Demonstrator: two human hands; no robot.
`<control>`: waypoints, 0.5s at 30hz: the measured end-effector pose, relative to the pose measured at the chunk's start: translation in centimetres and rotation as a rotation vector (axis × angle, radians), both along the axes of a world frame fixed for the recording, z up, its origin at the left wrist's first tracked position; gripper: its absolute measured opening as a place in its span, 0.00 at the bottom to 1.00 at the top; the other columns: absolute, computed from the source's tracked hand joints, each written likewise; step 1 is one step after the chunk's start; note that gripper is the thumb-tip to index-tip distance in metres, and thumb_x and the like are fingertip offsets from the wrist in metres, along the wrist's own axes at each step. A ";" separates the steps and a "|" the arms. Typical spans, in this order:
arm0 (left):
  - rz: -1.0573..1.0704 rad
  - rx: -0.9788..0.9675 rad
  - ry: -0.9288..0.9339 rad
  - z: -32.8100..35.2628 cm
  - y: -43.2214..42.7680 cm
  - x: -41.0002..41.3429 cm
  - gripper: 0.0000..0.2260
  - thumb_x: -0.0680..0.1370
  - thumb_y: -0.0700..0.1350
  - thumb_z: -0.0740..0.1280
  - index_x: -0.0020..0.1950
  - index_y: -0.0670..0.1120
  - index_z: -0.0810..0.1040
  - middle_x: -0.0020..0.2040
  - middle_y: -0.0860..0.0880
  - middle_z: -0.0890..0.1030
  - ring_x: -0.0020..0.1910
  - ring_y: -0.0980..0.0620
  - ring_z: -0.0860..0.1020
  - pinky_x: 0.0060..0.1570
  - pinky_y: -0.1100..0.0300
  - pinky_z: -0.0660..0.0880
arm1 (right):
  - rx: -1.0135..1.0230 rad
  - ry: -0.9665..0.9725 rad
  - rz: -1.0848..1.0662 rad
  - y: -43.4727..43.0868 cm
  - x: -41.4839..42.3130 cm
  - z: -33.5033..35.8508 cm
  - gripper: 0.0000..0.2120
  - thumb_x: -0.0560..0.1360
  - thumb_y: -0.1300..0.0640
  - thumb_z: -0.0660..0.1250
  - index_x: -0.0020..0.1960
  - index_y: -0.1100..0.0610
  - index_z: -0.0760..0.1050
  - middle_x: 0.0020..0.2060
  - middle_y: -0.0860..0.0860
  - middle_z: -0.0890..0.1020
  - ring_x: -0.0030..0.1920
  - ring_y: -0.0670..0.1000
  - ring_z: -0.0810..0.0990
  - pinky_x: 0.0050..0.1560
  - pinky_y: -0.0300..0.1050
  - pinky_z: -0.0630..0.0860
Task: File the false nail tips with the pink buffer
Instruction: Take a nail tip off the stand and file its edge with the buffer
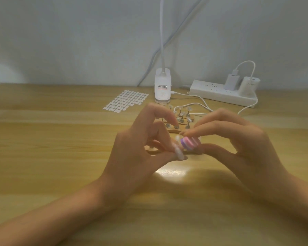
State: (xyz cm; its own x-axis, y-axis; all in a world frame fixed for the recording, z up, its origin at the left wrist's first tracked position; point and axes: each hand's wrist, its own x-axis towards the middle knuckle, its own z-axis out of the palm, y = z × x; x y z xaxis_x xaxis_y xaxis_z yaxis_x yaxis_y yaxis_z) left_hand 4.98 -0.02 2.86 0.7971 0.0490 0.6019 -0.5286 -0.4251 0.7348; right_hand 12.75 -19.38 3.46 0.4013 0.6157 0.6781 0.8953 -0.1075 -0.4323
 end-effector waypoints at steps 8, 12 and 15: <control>-0.006 0.043 -0.048 -0.2 0.0 -0.2 0.22 0.68 0.43 0.80 0.50 0.57 0.69 0.35 0.54 0.81 0.37 0.59 0.84 0.46 0.68 0.79 | 0.025 -0.020 0.005 0.0 -0.3 -0.4 0.09 0.75 0.58 0.74 0.55 0.54 0.82 0.46 0.53 0.81 0.48 0.50 0.81 0.49 0.46 0.77; 0.025 0.066 -0.058 -0.3 0.1 -0.3 0.22 0.68 0.44 0.80 0.51 0.56 0.70 0.36 0.56 0.82 0.39 0.55 0.84 0.45 0.53 0.81 | -0.031 -0.035 -0.007 0.0 -0.2 -0.7 0.08 0.75 0.59 0.74 0.54 0.56 0.84 0.46 0.52 0.81 0.48 0.50 0.81 0.48 0.47 0.77; 0.040 0.080 -0.081 -0.2 0.0 -0.2 0.22 0.68 0.46 0.80 0.50 0.55 0.69 0.37 0.60 0.82 0.39 0.56 0.84 0.42 0.50 0.80 | 0.018 -0.031 0.006 -0.2 -0.4 -0.4 0.10 0.75 0.58 0.74 0.55 0.54 0.82 0.47 0.52 0.81 0.48 0.49 0.81 0.50 0.45 0.78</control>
